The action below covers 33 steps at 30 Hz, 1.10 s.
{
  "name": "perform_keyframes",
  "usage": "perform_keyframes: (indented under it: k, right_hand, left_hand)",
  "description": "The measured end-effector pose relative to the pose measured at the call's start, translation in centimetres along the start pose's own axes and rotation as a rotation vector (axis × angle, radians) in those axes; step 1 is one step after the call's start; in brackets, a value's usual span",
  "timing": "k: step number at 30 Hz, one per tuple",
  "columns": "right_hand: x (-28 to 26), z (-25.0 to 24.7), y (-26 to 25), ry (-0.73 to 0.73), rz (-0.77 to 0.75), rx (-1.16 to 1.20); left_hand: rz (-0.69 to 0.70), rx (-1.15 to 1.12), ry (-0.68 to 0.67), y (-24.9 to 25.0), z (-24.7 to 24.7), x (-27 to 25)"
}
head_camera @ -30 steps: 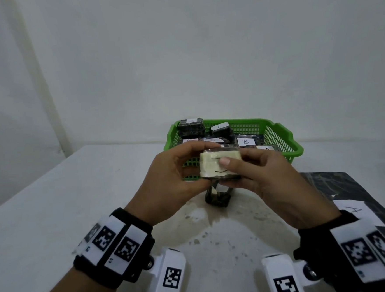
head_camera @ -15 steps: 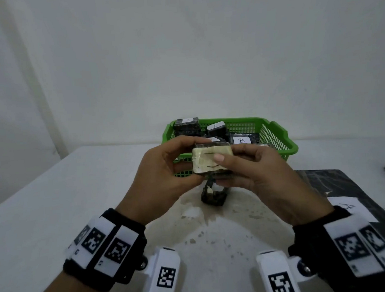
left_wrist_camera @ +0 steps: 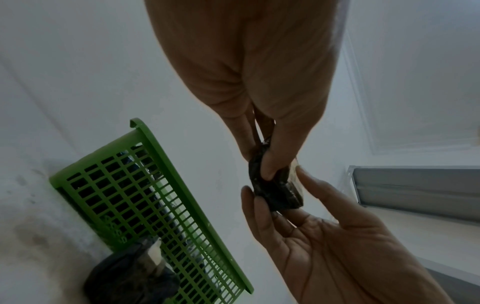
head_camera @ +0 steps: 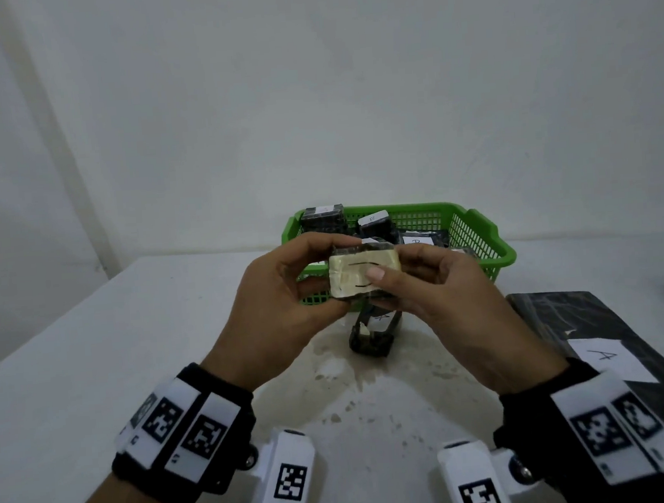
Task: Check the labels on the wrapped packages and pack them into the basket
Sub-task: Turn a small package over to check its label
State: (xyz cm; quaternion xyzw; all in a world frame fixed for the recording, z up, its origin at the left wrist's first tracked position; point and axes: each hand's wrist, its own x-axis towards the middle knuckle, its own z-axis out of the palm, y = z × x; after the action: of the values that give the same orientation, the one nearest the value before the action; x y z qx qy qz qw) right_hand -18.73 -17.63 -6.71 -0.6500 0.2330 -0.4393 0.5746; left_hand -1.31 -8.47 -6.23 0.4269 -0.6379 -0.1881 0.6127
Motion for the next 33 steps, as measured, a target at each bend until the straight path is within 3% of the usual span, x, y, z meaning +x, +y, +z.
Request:
perform_keyframes:
  k: [6,10,14,18,20,26,33]
  right_hand:
    - [-0.2,-0.6,-0.2,0.077,-0.194,-0.222]
    - [-0.4,-0.4,-0.4,0.033,-0.244,-0.228]
    - [-0.2,-0.1,-0.5,0.037,-0.152,-0.139]
    - [-0.3,0.1,-0.1,-0.106,0.072,0.014]
    - [-0.5,0.2,-0.3,-0.151,0.078,0.059]
    - [-0.4,0.4,-0.2,-0.108,0.031,0.073]
    - [-0.2,-0.1,-0.3,-0.112,0.084,0.105]
  left_hand:
    - [-0.068,0.091,-0.116,0.1,-0.2,-0.3]
    - [-0.056,0.144,-0.031,0.1,-0.1,-0.1]
    - [-0.076,0.027,0.026,-0.3,-0.4,0.1]
    - [-0.041,-0.004,0.004,-0.2,-0.3,0.0]
    - [-0.02,0.013,-0.013,0.0,-0.2,-0.1]
    - [0.085,0.112,-0.022,-0.3,-0.3,0.1]
    - [0.088,0.105,-0.02,-0.5,-0.4,0.1]
